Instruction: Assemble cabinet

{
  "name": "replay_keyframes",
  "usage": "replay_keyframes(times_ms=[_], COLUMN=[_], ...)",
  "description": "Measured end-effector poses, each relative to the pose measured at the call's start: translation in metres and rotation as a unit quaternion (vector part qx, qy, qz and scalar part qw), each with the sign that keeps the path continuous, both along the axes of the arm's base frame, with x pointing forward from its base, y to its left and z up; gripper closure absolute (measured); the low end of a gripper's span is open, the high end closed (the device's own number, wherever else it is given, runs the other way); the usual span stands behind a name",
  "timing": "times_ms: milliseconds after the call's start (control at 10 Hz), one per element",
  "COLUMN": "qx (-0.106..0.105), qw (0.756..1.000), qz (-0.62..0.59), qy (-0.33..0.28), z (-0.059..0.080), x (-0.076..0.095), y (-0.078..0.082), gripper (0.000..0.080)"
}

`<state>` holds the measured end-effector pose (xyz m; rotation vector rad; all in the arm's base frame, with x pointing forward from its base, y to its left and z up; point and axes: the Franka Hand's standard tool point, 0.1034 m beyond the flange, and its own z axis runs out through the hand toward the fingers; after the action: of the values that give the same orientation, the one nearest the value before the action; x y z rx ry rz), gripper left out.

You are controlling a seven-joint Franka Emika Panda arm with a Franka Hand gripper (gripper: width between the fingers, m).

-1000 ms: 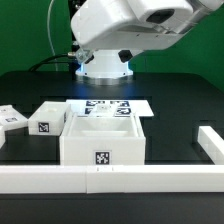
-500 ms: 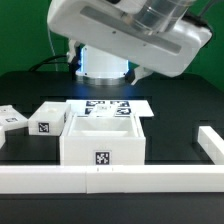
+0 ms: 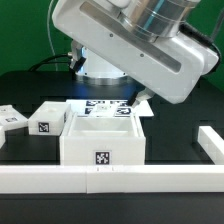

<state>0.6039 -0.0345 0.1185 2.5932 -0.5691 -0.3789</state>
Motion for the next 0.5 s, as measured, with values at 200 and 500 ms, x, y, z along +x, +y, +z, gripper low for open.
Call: replay_keyframes(times_ms=[200,500], qx=[-0.003,-0.006], qw=[0.992,0.984], qz=[-0.108,-0.149], qy=[-0.072,-0.092], z=[0.0,0.004], x=[0.008,0.016], y=[0.013,0.026], gripper=[0.0003,0.0003])
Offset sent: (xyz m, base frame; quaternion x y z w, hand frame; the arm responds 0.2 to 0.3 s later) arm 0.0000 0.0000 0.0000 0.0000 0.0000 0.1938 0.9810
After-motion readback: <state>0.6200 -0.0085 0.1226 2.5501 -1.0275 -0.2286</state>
